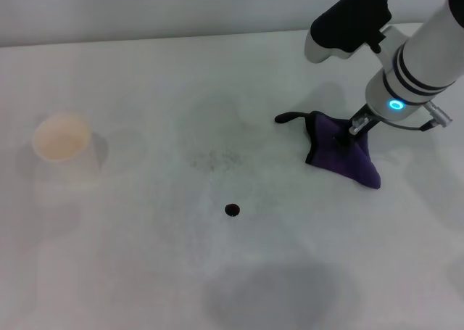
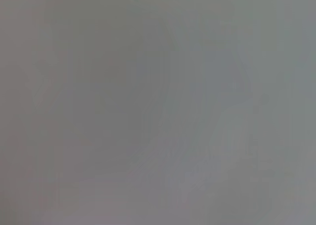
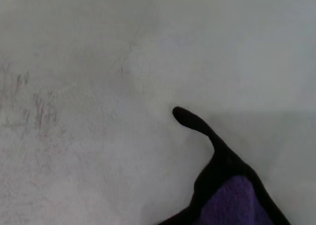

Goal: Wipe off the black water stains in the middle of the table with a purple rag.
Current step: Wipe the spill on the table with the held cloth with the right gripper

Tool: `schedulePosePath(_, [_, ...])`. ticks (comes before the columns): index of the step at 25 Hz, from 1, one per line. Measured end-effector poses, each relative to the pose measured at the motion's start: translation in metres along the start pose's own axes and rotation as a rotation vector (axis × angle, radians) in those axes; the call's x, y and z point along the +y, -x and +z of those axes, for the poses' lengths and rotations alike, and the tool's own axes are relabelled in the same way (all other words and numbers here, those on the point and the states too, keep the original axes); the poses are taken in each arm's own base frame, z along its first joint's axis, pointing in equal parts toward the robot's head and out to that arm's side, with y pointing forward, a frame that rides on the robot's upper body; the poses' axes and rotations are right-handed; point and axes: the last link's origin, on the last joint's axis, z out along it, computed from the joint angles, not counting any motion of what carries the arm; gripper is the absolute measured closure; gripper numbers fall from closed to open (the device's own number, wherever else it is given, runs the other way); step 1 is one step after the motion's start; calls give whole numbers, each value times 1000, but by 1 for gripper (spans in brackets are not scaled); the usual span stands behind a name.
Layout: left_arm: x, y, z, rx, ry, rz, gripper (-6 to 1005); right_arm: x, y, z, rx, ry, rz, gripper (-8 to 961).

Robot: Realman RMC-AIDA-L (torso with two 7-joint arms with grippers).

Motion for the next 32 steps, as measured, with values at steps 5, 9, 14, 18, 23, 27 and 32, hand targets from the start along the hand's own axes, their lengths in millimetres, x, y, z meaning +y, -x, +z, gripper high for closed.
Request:
schedulePosePath(5, [0, 0, 0, 0, 0, 0, 114, 6, 4, -1, -20, 36, 4, 861])
schedulePosePath(9, [0, 0, 1, 1, 1, 0, 115, 17, 11, -6, -66, 125, 1, 862])
schedulePosePath(14, [1, -1, 1, 2, 3, 2, 114, 31, 20, -13, -136, 242, -32, 862])
schedulePosePath(18, [1, -2, 3, 6, 6, 4, 114, 49, 23, -14, -177, 340, -102, 862])
schedulePosePath(23, [1, -3, 3, 11, 6, 7, 114, 66, 18, -7, -152, 390, -159, 862])
schedulePosePath(27, [1, -3, 3, 12, 7, 7, 114, 82, 12, 1, -123, 414, -213, 862])
schedulePosePath(32, [2, -4, 4, 14, 9, 9, 114, 101, 11, 10, -143, 472, -253, 862])
